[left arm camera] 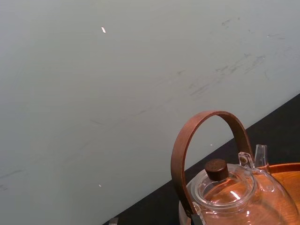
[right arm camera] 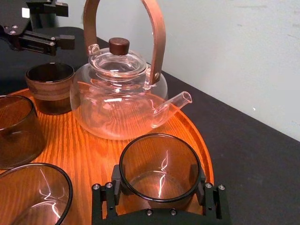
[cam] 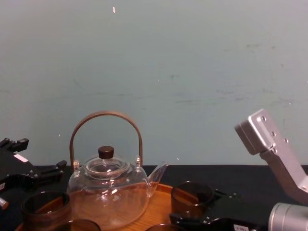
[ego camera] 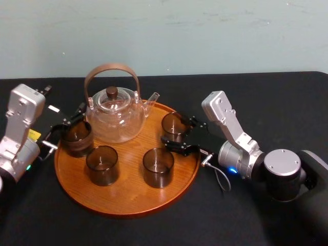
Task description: Pick up the glass from the table and place it on the tray.
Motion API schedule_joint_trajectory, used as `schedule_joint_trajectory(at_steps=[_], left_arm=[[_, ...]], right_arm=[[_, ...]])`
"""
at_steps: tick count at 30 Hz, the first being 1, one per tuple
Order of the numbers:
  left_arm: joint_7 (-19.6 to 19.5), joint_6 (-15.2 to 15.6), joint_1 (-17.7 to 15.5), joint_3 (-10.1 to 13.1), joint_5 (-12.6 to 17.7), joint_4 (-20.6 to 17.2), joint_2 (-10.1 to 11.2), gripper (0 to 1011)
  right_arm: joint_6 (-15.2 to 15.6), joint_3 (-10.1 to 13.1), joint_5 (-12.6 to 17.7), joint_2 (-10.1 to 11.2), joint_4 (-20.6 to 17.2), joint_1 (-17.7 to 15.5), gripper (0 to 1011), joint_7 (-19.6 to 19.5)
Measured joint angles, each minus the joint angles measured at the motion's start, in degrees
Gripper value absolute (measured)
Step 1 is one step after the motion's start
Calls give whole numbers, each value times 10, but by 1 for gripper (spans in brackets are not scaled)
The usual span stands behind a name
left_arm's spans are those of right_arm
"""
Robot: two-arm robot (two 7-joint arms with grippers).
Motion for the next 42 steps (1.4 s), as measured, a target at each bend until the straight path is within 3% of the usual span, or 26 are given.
schedule_joint_trajectory(at_steps=[7, 13, 22, 33, 42], left_arm=[[0, 0, 0, 0, 0, 0, 0, 1001], [0, 0, 0, 0, 0, 0, 0, 1001], [0, 0, 0, 0, 0, 0, 0, 1001], [0, 0, 0, 0, 0, 0, 0, 1001], [0, 0, 0, 0, 0, 0, 0, 1001]], right_arm=[[0, 0, -1, 0, 0, 0, 907, 0], [0, 0, 0, 0, 0, 0, 1002, 0], [-3, 3, 2, 1, -4, -3, 1002, 2], [-24, 21, 13, 20, -66, -32, 1002, 3], [-40, 52, 49, 55, -142, -82, 1002, 11]])
